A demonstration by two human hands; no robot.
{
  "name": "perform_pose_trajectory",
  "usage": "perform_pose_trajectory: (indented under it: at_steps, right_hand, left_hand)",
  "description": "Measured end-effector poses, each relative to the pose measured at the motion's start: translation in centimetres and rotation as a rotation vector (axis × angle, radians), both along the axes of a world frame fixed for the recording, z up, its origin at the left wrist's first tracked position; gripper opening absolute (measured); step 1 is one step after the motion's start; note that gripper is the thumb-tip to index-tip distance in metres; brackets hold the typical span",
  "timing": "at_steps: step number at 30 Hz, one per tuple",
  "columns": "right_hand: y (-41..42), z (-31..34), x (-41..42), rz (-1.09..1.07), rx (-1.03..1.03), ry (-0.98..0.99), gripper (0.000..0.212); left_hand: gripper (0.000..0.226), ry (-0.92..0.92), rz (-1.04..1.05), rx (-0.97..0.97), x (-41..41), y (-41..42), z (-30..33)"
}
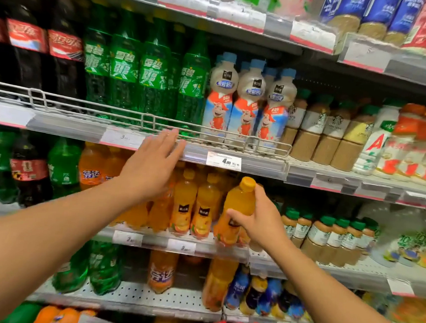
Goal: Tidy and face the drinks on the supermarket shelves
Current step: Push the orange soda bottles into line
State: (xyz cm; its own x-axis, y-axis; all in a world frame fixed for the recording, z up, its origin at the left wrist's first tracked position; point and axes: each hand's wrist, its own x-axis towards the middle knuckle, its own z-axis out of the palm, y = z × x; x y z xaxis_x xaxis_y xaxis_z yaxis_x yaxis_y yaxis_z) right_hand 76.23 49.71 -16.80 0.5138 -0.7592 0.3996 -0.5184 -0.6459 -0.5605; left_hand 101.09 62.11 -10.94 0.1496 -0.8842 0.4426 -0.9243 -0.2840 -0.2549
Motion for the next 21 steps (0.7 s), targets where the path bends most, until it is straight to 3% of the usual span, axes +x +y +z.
perform_pose_trajectory:
  at_steps: [4, 11, 21]
  right_hand:
    - [-2.4, -0.5, 0.4, -0.001, -0.005, 0.018, 0.059]
    - [-4.7, -2.6, 1.9, -0.037, -0.005, 0.074, 0.072]
    - [-6.4, -3.0, 3.9, -0.099, -0.033, 0.215, 0.093]
  left_hand:
    - [0.099, 0.057, 0.047, 0.022, 0.7, -0.2, -0.9]
    - [0.089, 0.107, 0.121, 0.038, -0.4, -1.0, 0.1]
    - [0.093, 0.157, 0.138, 0.072, -0.5, -0.9, 0.6]
